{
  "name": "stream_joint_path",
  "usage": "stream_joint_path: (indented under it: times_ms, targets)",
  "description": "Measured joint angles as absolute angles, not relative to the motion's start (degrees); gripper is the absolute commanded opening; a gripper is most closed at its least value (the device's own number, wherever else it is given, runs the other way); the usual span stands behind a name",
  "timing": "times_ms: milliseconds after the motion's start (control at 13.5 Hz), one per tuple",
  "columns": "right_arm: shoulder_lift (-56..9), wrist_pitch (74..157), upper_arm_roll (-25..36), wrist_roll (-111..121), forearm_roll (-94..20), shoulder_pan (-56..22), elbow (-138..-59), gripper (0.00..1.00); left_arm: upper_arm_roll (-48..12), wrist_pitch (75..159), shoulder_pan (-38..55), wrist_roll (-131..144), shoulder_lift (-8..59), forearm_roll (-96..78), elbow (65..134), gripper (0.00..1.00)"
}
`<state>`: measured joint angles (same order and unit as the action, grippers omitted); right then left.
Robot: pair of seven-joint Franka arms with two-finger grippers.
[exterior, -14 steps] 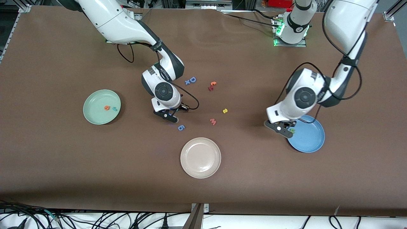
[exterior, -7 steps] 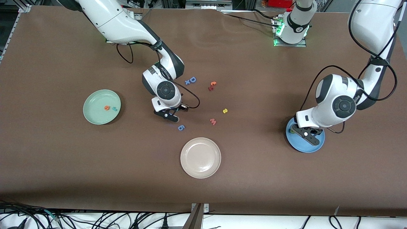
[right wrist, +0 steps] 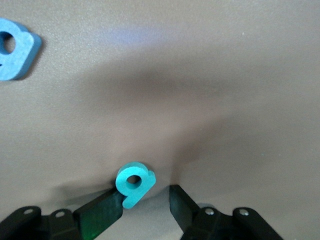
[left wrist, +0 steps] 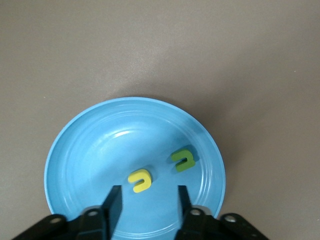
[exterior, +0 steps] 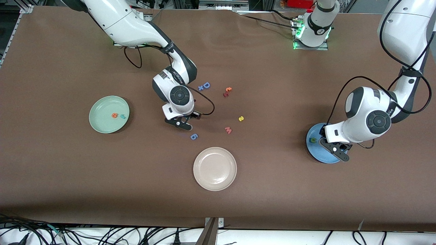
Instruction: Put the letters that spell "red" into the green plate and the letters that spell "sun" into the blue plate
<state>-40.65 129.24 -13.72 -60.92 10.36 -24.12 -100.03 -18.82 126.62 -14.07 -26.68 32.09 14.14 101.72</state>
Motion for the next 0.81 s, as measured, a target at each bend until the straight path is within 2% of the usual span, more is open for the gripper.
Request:
stream_joint_path:
  times_ms: [369,812]
  targets:
    - [-40.28,129.68,-13.62,-60.92,10.70,-23.90,-100.01,0.52,-19.43,126.60,-14.03,-21.16,32.28,10.10,101.35,1.00]
    - [-39.37,129.89,-12.79,-59.93,11.21,-23.69,-100.01,0.52,-20.06,126.60,-5.50,0.20,32.28,10.06,101.20,1.00]
